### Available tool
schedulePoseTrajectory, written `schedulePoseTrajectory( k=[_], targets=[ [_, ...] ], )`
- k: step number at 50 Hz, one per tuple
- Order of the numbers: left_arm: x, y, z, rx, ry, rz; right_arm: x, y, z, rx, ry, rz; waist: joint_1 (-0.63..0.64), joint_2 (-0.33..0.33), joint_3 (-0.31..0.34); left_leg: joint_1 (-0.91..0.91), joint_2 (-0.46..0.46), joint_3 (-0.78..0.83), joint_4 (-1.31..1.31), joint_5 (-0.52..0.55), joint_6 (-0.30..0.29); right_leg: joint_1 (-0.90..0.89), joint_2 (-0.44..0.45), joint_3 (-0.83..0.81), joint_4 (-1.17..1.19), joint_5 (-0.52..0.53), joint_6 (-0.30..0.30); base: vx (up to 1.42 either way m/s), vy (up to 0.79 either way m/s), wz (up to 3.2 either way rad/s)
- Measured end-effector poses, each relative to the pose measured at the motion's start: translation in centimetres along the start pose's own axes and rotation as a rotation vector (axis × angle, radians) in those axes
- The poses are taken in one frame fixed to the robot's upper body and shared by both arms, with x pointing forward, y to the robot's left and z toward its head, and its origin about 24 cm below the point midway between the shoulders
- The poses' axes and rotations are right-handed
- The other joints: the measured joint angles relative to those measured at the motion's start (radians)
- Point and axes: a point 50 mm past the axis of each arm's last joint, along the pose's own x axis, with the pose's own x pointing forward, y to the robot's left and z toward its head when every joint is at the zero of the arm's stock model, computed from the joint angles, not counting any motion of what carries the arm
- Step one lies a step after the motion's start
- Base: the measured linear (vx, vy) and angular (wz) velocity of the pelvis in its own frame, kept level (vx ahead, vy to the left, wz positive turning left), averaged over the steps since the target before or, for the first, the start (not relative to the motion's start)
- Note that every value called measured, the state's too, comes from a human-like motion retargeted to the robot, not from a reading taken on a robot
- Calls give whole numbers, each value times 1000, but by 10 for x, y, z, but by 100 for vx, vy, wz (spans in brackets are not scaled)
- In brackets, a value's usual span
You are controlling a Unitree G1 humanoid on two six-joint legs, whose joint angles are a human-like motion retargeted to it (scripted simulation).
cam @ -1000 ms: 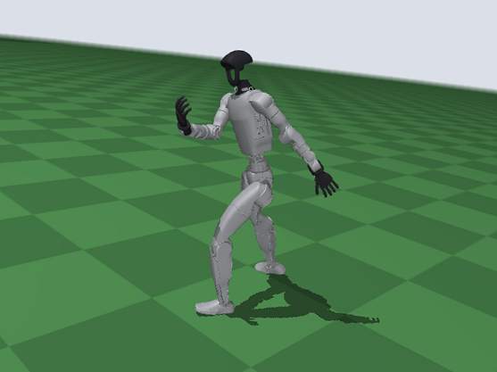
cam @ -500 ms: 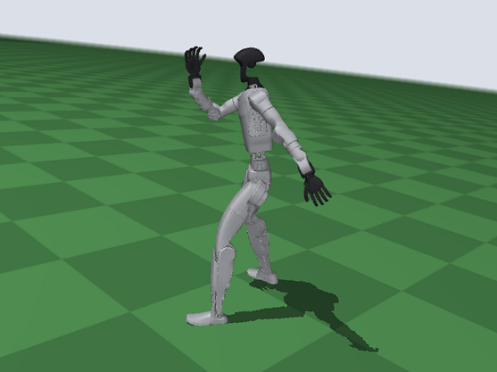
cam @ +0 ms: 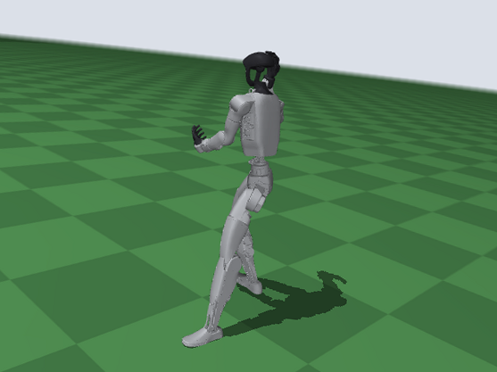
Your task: Kungfu
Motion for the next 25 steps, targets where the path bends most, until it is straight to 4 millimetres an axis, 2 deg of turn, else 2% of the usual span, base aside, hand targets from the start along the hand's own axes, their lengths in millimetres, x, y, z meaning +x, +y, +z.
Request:
schedulePoseTrajectory(
  k=[3, 5, 8, 11, 15, 19, 22, 25],
  targets=[
    [18, -4, 32, 140, -45, -18, 5, 6, -1, -57, -4, 69, -53, 4, 10, 40, -6, 79, 3, 4, 18, 6, -1, 17, -20, 15, -5, -8, 1, -27],
    [26, -11, 39, 145, -90, -24, 7, 7, -2, -98, 0, 101, -79, 4, 20, 59, -17, 97, 8, 2, 31, 19, -4, 29, -39, 27, -3, -1, 9, -4],
    [30, -19, 33, 47, -137, -38, 6, 6, -4, -139, 22, 135, -95, 6, 24, 75, -32, 91, 16, -15, 40, 41, -7, 51, -69, 48, 6, 1, 12, 6],
    [24, -18, 23, -37, -156, -10, 6, 3, -4, -162, 45, 166, -95, 11, 22, 96, -52, 96, 12, -48, 36, 62, -14, 70, -96, 69, 17, 7, 19, 9],
    [9, -6, 11, -29, -114, 70, 4, -6, -6, -200, 87, 172, -85, 24, 27, 106, -73, 81, 4, -87, 12, 91, -16, 81, -133, 98, 32, 10, 27, 17],
    [-14, 18, 3, 59, -5, 161, -7, -21, -11, -298, 168, 181, -72, 50, 50, 43, -63, 22, 37, -94, 7, 136, 9, 67, -203, 146, 51, 10, 29, 44],
    [-40, 40, -1, 138, 113, 237, -27, -38, -17, -380, 288, 177, -56, 72, 71, -47, -45, -62, 106, -126, 27, 183, 45, 37, -285, 191, 61, 12, 32, 65],
    [-77, 62, -11, 237, 272, 338, -59, -56, -27, -436, 464, 171, -6, 93, 70, -111, -43, -123, 162, -161, 36, 234, 71, 9, -364, 231, 76, 22, 36, 54]
  ],
)
